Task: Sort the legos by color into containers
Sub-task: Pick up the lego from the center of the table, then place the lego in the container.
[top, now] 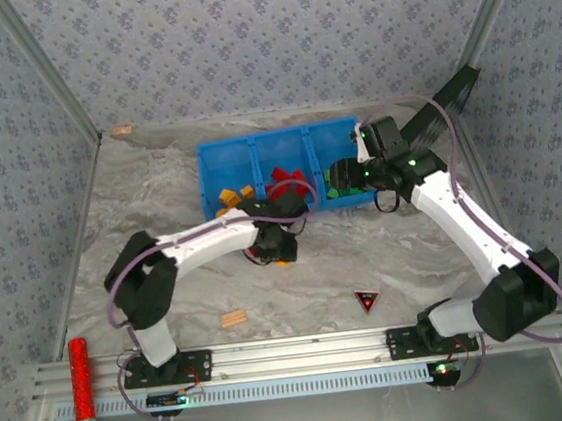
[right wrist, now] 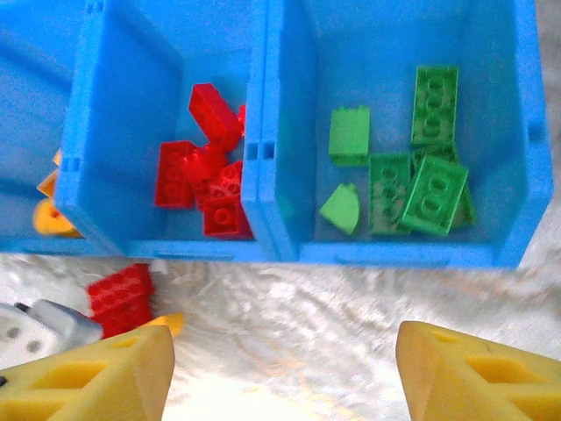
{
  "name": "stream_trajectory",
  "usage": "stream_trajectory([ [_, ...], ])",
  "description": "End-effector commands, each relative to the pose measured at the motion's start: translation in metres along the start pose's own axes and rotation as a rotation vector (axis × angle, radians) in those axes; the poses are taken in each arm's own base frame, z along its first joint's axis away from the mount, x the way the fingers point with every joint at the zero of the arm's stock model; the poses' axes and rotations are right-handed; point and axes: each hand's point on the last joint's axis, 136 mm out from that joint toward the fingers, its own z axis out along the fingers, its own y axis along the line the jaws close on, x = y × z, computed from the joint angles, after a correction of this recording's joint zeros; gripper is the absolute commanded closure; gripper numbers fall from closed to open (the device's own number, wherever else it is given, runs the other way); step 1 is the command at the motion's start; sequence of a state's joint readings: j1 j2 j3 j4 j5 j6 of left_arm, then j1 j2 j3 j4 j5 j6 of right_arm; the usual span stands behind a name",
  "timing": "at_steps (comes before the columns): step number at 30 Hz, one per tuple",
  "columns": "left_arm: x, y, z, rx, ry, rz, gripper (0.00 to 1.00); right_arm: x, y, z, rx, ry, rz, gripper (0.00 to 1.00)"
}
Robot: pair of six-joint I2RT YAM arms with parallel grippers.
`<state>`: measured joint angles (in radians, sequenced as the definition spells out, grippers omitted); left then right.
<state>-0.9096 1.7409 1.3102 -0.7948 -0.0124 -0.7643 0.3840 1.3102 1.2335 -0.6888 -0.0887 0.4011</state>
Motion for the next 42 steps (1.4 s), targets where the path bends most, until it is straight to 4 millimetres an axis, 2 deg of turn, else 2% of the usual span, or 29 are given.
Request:
stream_trajectory([
  [1,-0.038,0.012,-0.067,0.053,-0.125,0.009,0.73,0.037,0.001,0.006,-0.033,0.082,0.245,0.30],
  [4,-0.068,0.030,-0.098,0.068,-0.208,-0.003,0.73,0.054,0.006,0.010,-0.041,0.093,0.365,0.30],
  [7,-0.097,0.051,-0.114,0.072,-0.288,-0.022,0.73,0.070,0.013,0.015,-0.012,0.098,0.439,0.30],
  [13,-0.145,0.086,-0.117,0.044,-0.388,-0.047,0.73,0.101,0.041,0.039,0.025,0.164,0.555,0.30],
  [18,-0.170,0.108,-0.106,0.009,-0.412,-0.053,0.73,0.123,0.068,0.067,0.037,0.216,0.619,0.31],
  [23,-0.183,0.125,-0.088,-0.040,-0.392,-0.039,0.73,0.136,0.090,0.089,0.066,0.270,0.634,0.31],
  [33,-0.186,0.134,-0.040,-0.022,-0.319,-0.048,0.72,0.158,0.116,0.130,0.097,0.363,0.650,0.31],
  [36,-0.184,0.139,-0.032,-0.027,-0.300,-0.055,0.66,0.153,0.127,0.138,0.084,0.365,0.646,0.31],
  [39,-0.183,0.139,-0.028,-0.018,-0.295,-0.062,0.52,0.154,0.131,0.147,0.089,0.372,0.643,0.31],
  [42,-0.183,0.138,-0.026,-0.010,-0.291,-0.066,0.47,0.156,0.132,0.154,0.101,0.384,0.641,0.33],
])
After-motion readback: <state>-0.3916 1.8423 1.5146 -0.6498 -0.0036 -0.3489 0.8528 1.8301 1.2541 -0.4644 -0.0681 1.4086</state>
